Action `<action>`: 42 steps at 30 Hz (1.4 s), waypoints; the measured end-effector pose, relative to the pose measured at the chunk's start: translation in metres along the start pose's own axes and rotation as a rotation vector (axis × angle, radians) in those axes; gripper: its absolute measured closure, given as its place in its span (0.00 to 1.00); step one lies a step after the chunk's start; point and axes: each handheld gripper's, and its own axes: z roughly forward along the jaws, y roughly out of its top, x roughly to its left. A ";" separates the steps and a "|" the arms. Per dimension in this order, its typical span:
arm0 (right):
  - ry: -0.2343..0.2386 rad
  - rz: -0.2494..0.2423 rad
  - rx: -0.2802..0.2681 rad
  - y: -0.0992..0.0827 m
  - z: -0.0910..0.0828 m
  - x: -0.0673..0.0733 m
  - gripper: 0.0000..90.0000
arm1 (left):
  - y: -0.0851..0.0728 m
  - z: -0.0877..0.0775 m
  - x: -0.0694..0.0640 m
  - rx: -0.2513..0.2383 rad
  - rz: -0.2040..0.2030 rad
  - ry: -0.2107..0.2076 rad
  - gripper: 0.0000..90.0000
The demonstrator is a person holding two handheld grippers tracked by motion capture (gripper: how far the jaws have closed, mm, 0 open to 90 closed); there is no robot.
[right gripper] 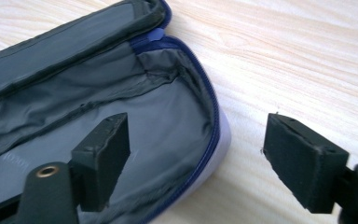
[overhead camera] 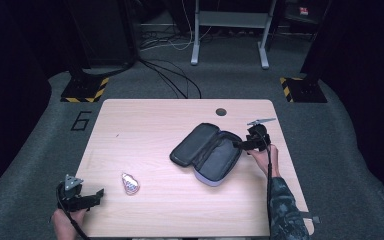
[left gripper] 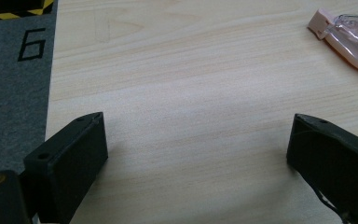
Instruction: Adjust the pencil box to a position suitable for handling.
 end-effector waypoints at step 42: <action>-0.141 0.191 0.024 -0.031 -0.009 0.001 0.86 | 0.000 0.000 0.000 0.001 0.001 0.000 0.06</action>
